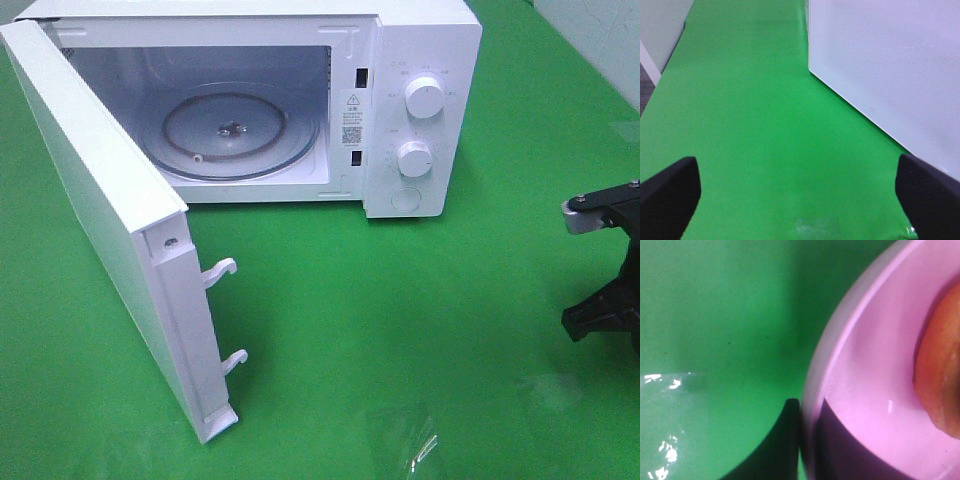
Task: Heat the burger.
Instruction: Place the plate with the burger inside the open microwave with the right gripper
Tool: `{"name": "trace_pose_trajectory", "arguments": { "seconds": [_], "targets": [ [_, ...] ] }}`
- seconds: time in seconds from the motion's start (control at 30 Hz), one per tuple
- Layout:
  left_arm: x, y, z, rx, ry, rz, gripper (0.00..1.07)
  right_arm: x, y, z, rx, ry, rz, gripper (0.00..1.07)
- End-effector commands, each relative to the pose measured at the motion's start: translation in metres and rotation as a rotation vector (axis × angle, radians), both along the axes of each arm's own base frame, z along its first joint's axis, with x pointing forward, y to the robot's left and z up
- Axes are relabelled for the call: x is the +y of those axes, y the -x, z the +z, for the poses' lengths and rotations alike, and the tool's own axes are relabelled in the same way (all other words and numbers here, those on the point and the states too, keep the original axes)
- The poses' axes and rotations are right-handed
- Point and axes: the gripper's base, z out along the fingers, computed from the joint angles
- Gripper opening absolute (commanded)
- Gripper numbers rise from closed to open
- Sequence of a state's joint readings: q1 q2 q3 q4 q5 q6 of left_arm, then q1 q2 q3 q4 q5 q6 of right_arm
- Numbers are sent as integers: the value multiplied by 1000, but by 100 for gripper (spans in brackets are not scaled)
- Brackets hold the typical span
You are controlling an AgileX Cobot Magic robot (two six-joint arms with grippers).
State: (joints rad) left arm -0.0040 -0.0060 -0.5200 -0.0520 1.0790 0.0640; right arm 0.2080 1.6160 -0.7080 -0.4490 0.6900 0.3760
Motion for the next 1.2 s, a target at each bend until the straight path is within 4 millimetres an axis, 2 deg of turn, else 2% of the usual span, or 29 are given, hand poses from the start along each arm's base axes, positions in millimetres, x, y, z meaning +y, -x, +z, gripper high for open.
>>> {"name": "trace_pose_trajectory", "arguments": {
  "seconds": [0.03,0.63,0.77,0.93,1.0,1.2],
  "targets": [
    [0,2,0,-23,-2,-3,98,3,2,5,-3,81,46,0],
    [0,2,0,-23,-2,-3,98,44,19,8,55,191,232,1],
    [0,2,0,-23,-2,-3,98,61,30,13,63,223,311,2],
    [0,2,0,-23,-2,-3,98,68,35,18,49,231,348,2],
    [0,2,0,-23,-2,-3,98,77,42,26,16,235,400,2],
    [0,2,0,-23,-2,-3,98,82,58,28,-16,217,474,2]
  ]
}}
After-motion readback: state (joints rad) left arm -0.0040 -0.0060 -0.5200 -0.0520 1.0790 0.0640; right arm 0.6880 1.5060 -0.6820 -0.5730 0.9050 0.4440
